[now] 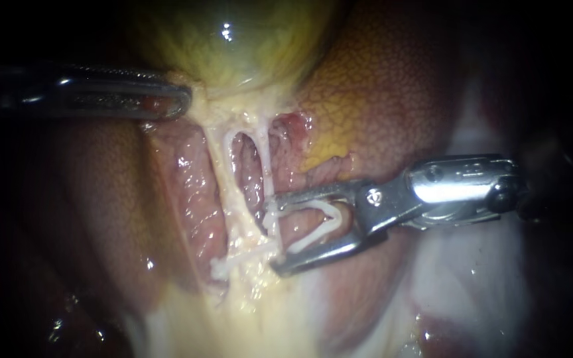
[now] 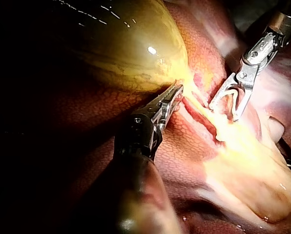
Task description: Clipping second clip left tube
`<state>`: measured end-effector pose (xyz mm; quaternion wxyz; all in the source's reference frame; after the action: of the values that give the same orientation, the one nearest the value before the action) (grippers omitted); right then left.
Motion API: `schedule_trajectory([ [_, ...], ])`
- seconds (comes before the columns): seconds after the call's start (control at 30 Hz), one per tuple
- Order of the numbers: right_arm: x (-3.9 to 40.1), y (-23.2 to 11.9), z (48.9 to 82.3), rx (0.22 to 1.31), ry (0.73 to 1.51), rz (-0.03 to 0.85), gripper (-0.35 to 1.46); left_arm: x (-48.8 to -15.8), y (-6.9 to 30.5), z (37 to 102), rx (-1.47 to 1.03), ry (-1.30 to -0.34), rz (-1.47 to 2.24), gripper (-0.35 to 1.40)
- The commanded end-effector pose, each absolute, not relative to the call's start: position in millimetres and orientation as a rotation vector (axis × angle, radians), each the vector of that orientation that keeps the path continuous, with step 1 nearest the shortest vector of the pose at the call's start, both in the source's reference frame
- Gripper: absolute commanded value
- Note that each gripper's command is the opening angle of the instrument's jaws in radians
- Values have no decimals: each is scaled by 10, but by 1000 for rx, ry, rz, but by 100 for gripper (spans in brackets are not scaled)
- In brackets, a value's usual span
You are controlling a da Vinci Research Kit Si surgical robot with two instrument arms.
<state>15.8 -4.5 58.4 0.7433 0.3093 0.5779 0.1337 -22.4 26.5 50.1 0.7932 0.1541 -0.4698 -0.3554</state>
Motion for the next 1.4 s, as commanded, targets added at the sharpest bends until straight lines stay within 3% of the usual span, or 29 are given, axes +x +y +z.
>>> schedule_trajectory([
  [0.03,159,-44,586,683,1264,297,43,-224,265,501,331,-1010,-765,-35],
  [0.53,176,-45,610,700,1263,282,44,-225,265,501,330,-1010,-765,-35],
  [1.4,211,-62,589,903,1478,322,41,-224,264,501,330,-1010,-765,-35],
])
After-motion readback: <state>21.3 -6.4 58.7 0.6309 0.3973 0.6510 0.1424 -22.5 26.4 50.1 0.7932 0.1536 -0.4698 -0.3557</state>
